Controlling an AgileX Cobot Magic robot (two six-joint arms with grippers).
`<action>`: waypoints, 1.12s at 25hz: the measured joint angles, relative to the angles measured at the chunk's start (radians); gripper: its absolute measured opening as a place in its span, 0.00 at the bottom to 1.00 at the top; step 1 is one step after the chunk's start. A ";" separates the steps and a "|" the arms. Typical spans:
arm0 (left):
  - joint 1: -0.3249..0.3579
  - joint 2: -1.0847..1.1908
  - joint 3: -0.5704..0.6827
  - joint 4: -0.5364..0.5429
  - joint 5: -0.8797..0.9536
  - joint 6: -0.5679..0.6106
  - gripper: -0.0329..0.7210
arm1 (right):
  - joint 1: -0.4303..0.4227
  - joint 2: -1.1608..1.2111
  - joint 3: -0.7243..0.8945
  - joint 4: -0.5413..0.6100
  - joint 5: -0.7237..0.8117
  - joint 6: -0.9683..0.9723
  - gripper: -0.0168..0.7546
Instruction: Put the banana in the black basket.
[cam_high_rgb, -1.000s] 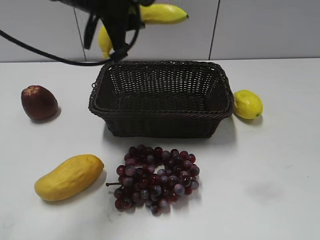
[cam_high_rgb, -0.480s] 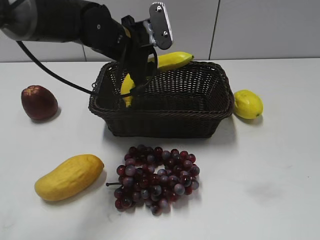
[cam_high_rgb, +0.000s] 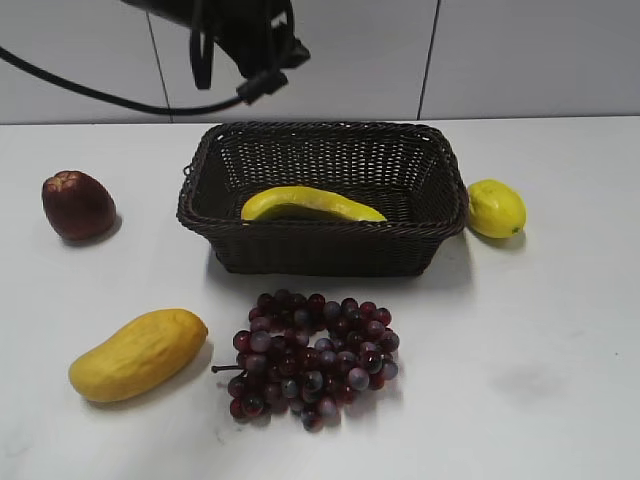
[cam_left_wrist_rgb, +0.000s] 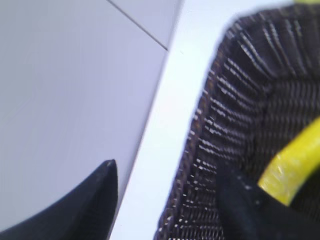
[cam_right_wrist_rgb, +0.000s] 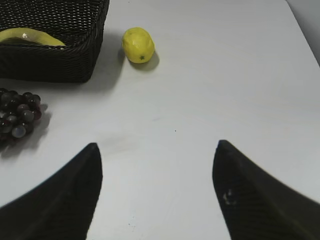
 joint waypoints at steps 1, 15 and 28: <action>0.020 -0.023 -0.001 0.000 0.013 -0.060 0.82 | 0.000 0.000 0.000 0.000 0.000 0.000 0.70; 0.396 -0.075 -0.088 0.049 0.828 -0.683 0.80 | 0.000 0.000 0.000 0.000 0.000 0.000 0.70; 0.476 -0.407 0.249 0.055 0.876 -0.742 0.79 | 0.000 0.000 0.000 0.000 0.000 0.000 0.70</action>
